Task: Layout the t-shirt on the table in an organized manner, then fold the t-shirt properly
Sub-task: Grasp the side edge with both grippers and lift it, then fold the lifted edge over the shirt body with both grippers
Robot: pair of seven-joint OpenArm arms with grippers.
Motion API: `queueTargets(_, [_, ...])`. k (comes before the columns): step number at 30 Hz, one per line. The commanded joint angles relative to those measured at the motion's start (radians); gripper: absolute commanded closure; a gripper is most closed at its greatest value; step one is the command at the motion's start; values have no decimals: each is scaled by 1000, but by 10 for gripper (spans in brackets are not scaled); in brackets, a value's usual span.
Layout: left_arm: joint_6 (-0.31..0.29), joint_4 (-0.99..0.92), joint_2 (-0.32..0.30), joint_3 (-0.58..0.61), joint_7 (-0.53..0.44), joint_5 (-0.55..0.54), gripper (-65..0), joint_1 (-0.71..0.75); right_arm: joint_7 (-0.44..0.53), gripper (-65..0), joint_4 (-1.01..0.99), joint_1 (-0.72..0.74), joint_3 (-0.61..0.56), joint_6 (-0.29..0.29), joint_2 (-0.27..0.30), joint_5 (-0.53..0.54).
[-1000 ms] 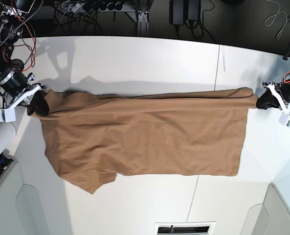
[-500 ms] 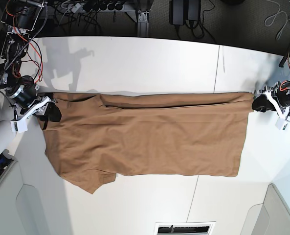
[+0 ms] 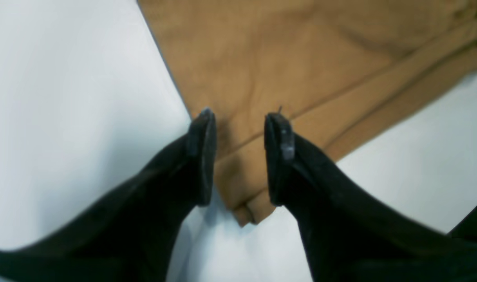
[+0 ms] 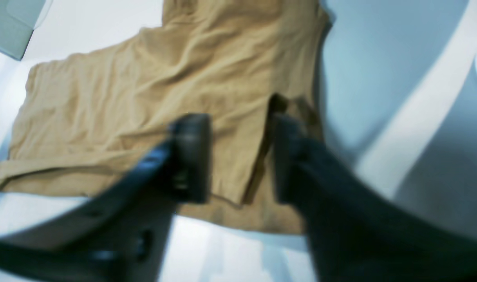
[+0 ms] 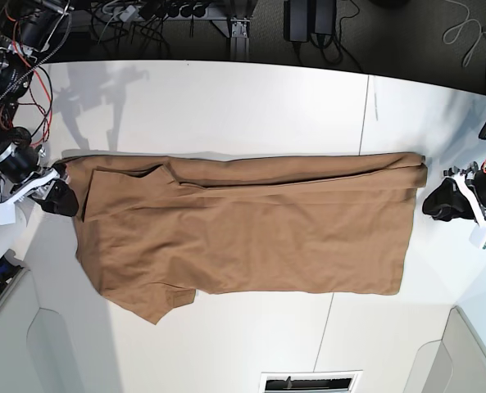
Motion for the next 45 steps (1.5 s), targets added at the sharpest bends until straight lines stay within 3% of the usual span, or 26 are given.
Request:
queueTargets(1, [-6, 11, 0, -7, -21, 4, -232, -13, 43, -109, 6, 19, -2, 3, 7, -5])
queueTargets(3, [-6, 11, 43, -5, -20, 22, -188, -13, 99, 0, -20, 21, -10, 2, 0, -52])
queueTargets(9, [-6, -24, 150, -5, -51, 140, -52, -11, 143, 0, -187, 60, -54, 2, 0, -112])
queueTargets(15, [-6, -145, 192, -5, -91, 222, -11, -13, 158, 0, -292, 60, -63, 2, -1, -133])
queueTargets(20, [-6, -150, 189, -5, -7, 162, -11, -1, 104, 0, -333, 46, -63, 2, 6, -170])
queueTargets(24, [-6, -101, 169, -5, 44, 96, -11, 35, 43, 0, -312, -7, -63, 2, 29, -111])
queueTargets(30, [-6, 98, 104, -21, 43, 50, -12, 177, 15, 0, -183, -146, -61, 2, 95, -35])
queueTargets(37, [-6, 227, 94, -152, 45, 38, -13, 338, -4, 0, -12, -301, -60, 2, 177, 18])
queueTargets(45, [-6, 342, 99, -193, 33, 3, -13, 441, -5, 0, 93, -380, -57, 2, 187, 41])
